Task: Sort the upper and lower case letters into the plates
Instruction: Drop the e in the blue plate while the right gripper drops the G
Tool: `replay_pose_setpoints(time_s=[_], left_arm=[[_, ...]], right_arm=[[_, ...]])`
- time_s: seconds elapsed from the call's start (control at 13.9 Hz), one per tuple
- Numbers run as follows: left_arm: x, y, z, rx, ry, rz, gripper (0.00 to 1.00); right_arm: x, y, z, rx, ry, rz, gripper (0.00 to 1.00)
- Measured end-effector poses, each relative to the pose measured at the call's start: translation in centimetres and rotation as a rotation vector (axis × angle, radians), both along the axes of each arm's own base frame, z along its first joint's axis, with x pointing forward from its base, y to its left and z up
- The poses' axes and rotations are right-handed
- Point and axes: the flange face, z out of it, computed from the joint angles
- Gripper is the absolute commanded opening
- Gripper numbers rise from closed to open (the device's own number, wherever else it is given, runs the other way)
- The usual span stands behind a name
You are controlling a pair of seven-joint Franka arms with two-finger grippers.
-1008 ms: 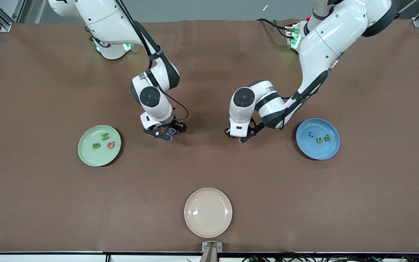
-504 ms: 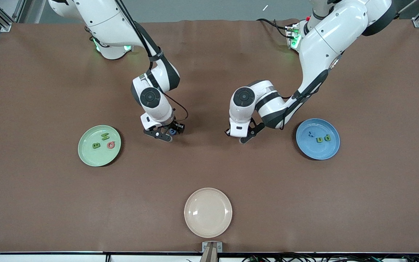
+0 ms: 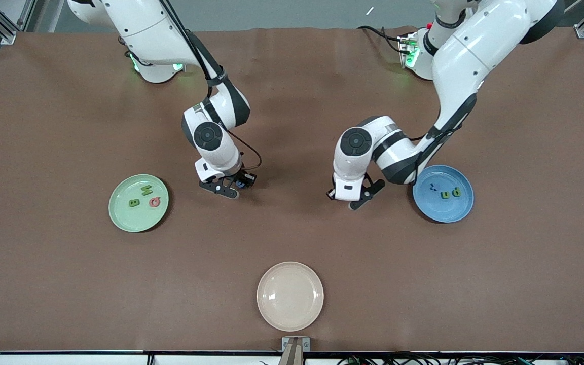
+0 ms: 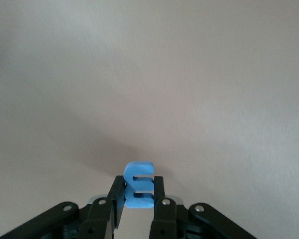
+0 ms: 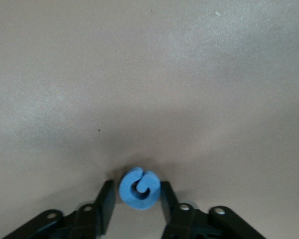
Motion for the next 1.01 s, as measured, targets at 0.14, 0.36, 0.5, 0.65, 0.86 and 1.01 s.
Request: replay_pose_setpoints(time_s=[0.14,0.36,0.5,0.65,0.86,1.01], left_arm=[[1.0,3.1,2.5,0.03,0.008,-0.086,0.09],[1.5,9.9,4.3,0.034,0.064,-0.181,0.09],[1.5,15.6,4.1,0.016,0.108,-0.229,0.09],[1.4,21.2,3.2,0.021,0.134,-0.278,0.09],[0.8,27.0,1.3,0.056,0.127,-0.317,0.09],[-0.1,28.6,0.3,0.055,0.113,-0.332,0.09]], right_arm=[[0.1,0.0,0.3,0.002,-0.002,-0.001,0.05],[1.0,-1.1,0.2,-0.002,-0.008,-0.005,0.0],[2.2,-2.7,0.3,-0.004,-0.013,0.004,0.0],[3.8,-4.9,0.8,-0.014,0.012,0.035,0.0],[7.7,-10.0,4.5,-0.017,0.088,0.108,0.0],[9.9,-15.0,7.3,-0.004,0.125,0.162,0.0]])
